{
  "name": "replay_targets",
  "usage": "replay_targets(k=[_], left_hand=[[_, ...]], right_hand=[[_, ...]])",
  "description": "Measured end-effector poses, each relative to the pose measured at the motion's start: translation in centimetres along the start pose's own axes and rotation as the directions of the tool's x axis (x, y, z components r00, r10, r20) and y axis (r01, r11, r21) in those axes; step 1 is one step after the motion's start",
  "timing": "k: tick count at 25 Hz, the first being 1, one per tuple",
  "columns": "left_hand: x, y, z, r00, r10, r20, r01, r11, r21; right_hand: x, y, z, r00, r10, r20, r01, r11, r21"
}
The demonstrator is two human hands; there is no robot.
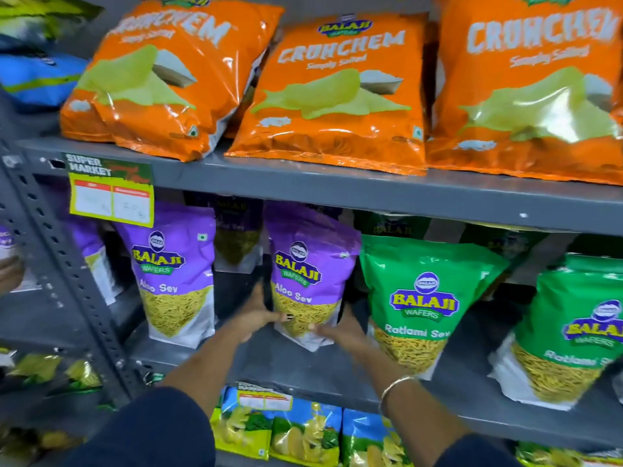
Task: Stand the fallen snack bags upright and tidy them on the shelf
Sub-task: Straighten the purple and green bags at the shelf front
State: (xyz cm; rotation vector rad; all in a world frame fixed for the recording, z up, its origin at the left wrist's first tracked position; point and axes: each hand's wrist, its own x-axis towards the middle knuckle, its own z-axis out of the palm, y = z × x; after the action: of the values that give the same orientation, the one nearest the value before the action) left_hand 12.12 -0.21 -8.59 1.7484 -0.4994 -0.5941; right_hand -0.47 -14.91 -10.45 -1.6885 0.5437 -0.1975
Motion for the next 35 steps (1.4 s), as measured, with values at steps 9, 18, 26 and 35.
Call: replay_targets(k=[9, 18, 26, 35], left_hand=[[-3.3, -2.6, -3.4, 1.000, 0.008, -0.005, -0.008, 1.000, -0.014], [-4.4, -2.4, -3.4, 1.000, 0.015, -0.008, -0.014, 1.000, 0.017], [-5.0, -2.2, -3.0, 0.999, -0.020, -0.050, 0.026, 0.991, 0.128], [-8.8, -3.8, -2.0, 0.879, 0.267, -0.395, 0.024, 0.803, 0.595]], right_hand=[[-3.0, -5.6, 3.2, 0.969, -0.244, 0.044, 0.219, 0.926, 0.307], [-3.5, -9.9, 1.4, 0.956, -0.262, -0.130, 0.291, 0.897, 0.333], [-3.1, -1.2, 4.3, 0.999, -0.051, -0.016, 0.051, 0.999, 0.003], [-4.9, 0.2, 2.8, 0.995, 0.044, -0.094, -0.063, 0.975, -0.212]])
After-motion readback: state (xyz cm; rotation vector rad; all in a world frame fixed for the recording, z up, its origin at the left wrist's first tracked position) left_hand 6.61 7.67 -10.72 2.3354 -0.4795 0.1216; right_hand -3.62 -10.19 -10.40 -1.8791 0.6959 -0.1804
